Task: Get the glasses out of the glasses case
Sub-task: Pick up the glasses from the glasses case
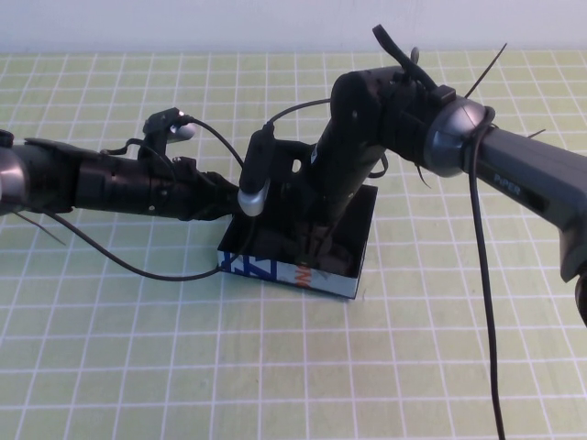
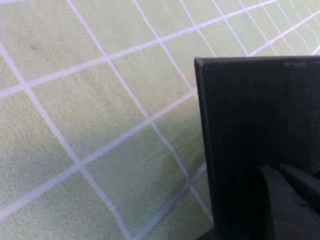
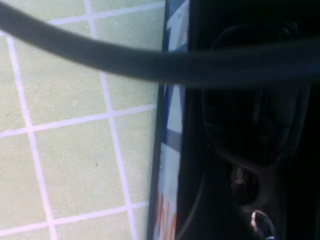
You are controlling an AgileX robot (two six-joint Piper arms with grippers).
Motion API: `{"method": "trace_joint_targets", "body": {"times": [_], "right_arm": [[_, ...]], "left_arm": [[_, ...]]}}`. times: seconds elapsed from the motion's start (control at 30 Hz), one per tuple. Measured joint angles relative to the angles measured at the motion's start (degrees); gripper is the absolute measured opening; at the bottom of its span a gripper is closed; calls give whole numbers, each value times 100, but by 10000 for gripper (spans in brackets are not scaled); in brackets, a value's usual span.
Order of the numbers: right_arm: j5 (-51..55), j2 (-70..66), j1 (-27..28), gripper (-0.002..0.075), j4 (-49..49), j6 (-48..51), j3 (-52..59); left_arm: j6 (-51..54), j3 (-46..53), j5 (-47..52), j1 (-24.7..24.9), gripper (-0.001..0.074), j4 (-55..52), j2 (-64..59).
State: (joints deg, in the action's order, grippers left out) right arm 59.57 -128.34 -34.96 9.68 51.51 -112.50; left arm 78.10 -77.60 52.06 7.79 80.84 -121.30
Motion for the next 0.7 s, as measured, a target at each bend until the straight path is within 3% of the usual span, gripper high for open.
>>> {"method": "trace_joint_targets", "body": {"times": [0.7], "right_arm": [[455, -57, 0, 374, 221, -167, 11]], "left_arm": [[0, 0, 80, 0, -4, -21, 0]]}}
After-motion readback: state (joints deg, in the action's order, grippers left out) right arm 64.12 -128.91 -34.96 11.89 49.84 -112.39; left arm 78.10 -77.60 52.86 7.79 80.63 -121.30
